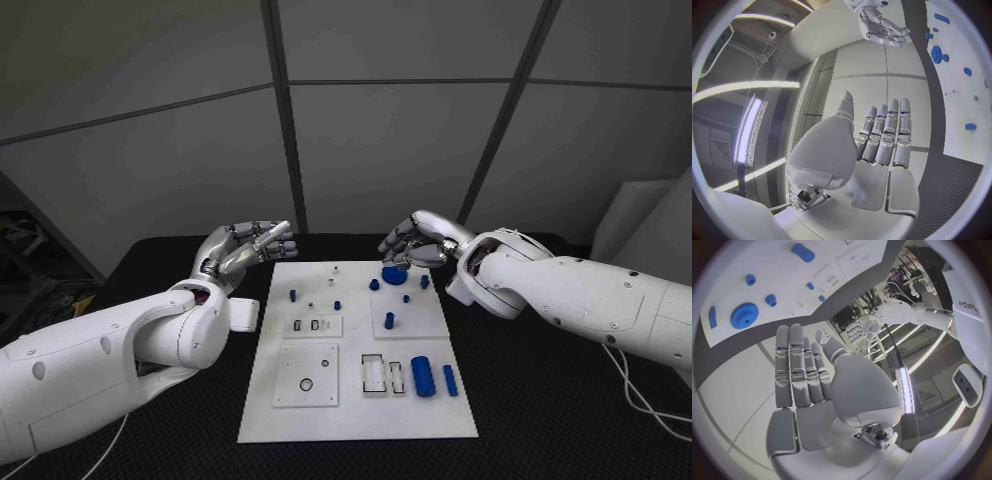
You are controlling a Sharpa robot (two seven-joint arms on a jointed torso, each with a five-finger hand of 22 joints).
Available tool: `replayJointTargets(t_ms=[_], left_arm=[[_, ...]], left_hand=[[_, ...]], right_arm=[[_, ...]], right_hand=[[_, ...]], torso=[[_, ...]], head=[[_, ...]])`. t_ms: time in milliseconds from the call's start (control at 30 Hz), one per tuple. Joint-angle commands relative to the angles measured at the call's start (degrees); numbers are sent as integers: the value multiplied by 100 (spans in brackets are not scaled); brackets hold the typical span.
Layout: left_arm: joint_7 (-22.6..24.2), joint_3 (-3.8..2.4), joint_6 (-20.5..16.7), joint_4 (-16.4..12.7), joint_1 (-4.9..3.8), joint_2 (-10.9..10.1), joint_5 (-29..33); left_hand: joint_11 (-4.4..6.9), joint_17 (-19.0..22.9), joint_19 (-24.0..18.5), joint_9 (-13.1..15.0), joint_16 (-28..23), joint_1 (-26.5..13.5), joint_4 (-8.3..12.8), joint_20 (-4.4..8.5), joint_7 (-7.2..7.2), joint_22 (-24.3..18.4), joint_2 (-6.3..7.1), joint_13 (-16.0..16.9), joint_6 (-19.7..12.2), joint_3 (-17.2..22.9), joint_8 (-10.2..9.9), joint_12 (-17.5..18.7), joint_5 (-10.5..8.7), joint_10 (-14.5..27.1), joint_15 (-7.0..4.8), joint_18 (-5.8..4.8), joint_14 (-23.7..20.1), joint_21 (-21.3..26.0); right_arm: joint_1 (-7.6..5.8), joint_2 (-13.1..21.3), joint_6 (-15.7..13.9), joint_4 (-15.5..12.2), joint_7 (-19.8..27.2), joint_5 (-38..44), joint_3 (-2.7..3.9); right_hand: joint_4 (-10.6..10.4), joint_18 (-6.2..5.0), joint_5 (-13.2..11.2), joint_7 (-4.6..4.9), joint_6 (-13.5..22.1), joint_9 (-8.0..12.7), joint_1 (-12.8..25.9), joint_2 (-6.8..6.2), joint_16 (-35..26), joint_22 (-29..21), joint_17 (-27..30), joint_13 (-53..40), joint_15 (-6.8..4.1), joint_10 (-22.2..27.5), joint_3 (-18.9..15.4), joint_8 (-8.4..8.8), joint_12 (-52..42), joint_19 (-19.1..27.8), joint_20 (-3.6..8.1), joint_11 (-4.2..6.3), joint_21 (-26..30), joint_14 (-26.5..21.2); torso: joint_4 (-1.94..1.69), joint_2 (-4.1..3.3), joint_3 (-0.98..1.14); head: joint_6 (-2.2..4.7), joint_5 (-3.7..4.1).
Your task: Assemble the parts on the task board
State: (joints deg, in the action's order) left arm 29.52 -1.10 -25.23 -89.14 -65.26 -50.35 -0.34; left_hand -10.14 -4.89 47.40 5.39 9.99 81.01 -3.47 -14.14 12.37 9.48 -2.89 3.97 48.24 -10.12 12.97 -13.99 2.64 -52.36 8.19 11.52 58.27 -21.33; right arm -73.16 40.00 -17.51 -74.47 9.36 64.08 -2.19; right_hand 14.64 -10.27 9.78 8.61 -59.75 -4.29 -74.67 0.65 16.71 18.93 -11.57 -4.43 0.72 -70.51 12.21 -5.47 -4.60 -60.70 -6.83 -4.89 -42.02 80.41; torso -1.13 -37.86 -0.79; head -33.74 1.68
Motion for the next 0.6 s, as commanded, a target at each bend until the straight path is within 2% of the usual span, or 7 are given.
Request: replayJointTargets(t_ms=[33, 100, 233, 267, 367, 433, 600], left_arm=[[-55, -13, 251, -177, -9, -52, -254], [-62, -16, 261, -258, -9, -88, -264], [-75, -25, 275, -414, -10, -154, -275], [-76, -28, 278, -439, -10, -163, -277], [-78, -40, 284, -508, -10, -185, -280], [-77, -48, 289, -554, -10, -198, -281], [-84, -58, 297, -654, -10, -229, -282]], left_hand=[[2, 8, 68, -3, -33, 47, 57, -2, 16, -2, -6, -4, 58, -23, 0, -6, 35, -40, -19, -100, 57, -49], [2, 9, 115, -9, -42, 44, 81, 7, 16, 3, -21, -9, 61, -43, -13, 15, 36, -46, -26, -100, 84, -75], [2, 10, 141, -13, -49, 39, 96, 12, 17, 5, -29, -13, 60, -59, -24, 31, 36, -47, -29, -101, 100, -90], [2, 10, 141, -13, -49, 39, 96, 12, 17, 5, -29, -13, 60, -59, -24, 31, 36, -47, -29, -101, 100, -90], [1, 11, 151, -15, -54, 35, 101, 14, 17, 6, -34, -14, 60, -66, -28, 37, 37, -48, -30, -102, 104, -97], [1, 11, 156, -16, -56, 30, 102, 15, 18, 6, -38, -14, 61, -69, -31, 41, 37, -48, -30, -102, 106, -100], [0, 14, 189, -21, -68, 4, 109, 20, 21, 8, -55, -17, 63, -94, -43, 61, 36, -51, -32, -103, 120, -120]], right_arm=[[-71, -51, 357, -67, -939, 1765, 41], [-99, -78, 410, -83, -1104, 2039, 55], [-160, -140, 538, -103, -1403, 2505, 74], [-169, -152, 560, -104, -1446, 2572, 76], [-192, -201, 623, -101, -1563, 2768, 80], [-202, -241, 671, -90, -1623, 2864, 82], [-211, -322, 742, -55, -1704, 2968, 84]], right_hand=[[47, -17, 31, -39, -61, -3, 72, -100, 369, 222, -340, -27, -101, -163, 87, 65, 71, -129, 95, 61, -371, 278], [40, 3, 29, -51, -80, -4, 145, -143, 586, 453, -544, -27, -124, -144, 142, 101, 105, -214, 119, 70, -620, 366], [-29, 264, 20, -55, -110, -11, 336, -259, 1275, 2377, -1131, -25, -146, -22, 283, 168, 110, -992, 158, 91, -2038, 553], [-51, 307, 16, -52, -109, -13, 368, -294, 1540, 2717, -1374, -29, -142, 11, 335, 179, 104, -1110, 163, 94, -2293, 551], [-133, 450, 4, -42, -98, -20, 426, -377, 2825, 3695, -2669, -20, -104, 181, 466, 185, 86, -1451, 125, 45, -2967, 613], [-195, 513, -6, -25, -87, -24, 441, -444, 3336, 4157, -3167, -14, -85, 286, 522, 184, 102, -1606, 99, 10, -3274, 596], [-319, 631, -1, 17, -41, -30, 367, -503, 3983, 4947, -3685, 8, -30, 539, 639, 181, 107, -1892, 42, -48, -3768, 554]], torso=[[-27, -225, -36], [-29, -268, -44], [-46, -340, -66], [-50, -352, -71], [-69, -388, -86], [-81, -412, -94], [-100, -444, -109]], head=[[20, 24], [20, 35], [24, 61], [21, 65], [19, 76], [16, 82], [17, 79]])
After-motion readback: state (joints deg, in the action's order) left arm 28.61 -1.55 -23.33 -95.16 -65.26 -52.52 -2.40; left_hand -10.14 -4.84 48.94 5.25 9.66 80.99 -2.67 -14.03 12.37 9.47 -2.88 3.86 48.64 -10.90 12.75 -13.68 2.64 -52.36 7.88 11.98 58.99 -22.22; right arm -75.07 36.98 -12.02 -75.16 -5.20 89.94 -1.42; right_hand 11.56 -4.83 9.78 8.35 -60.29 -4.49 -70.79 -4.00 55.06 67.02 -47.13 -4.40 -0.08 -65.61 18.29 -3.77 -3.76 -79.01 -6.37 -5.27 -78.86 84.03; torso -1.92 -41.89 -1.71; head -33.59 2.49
